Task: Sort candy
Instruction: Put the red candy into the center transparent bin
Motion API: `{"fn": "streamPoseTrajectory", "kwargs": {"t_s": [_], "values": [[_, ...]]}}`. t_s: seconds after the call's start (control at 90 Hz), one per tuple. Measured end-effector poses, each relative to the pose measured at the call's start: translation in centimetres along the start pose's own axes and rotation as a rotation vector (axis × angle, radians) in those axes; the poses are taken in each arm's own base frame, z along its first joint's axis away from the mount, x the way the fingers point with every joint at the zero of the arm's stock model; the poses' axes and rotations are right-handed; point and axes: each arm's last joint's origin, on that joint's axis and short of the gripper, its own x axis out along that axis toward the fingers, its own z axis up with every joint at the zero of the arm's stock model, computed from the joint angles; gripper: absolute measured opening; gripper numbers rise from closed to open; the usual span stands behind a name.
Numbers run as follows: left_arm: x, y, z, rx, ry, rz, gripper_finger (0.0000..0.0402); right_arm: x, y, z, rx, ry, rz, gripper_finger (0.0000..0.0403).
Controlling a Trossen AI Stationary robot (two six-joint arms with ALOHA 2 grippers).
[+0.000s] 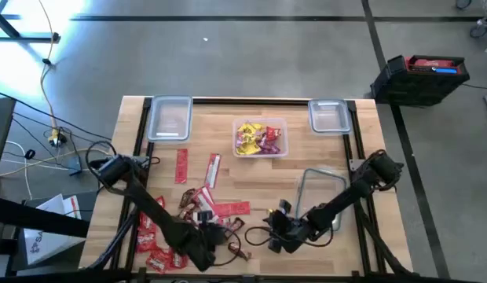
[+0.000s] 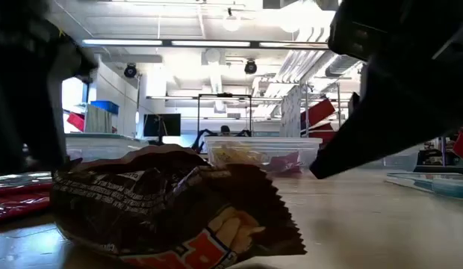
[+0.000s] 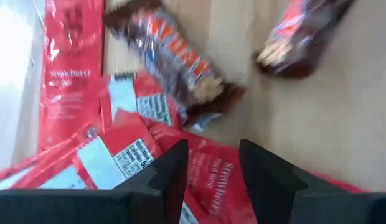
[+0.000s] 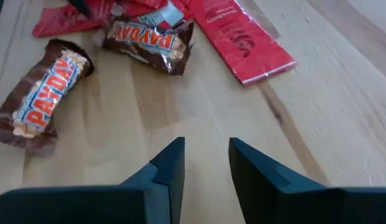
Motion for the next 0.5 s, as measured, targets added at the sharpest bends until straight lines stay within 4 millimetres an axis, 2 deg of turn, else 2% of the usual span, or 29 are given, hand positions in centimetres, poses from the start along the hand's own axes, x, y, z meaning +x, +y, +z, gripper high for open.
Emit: {"fn": "streamPoseTrajectory", "kwargs": {"t_s": [0.111,0.211,0.378,0.5], "values": [[-2.3,-0.3,0.1,-0.057,-0.011,-0.075,0.0126,-0.2,0.2,-0.2,-0.004,-0.004,0.006,0.0094],[-4.5,-1.3,-0.6,-0.117,-0.015,-0.154,0.0126,-0.3,0.3,-0.2,-0.006,-0.007,0.009,0.0094],[-6.7,-3.9,-3.8,-0.169,0.059,-0.253,0.0126,-0.4,0.4,-0.3,-0.009,-0.03,-0.012,0.0094],[-7.5,-5.6,-6.4,-0.22,0.096,-0.273,0.0126,-0.4,0.3,-0.2,-0.009,-0.037,-0.019,0.0094]]}}
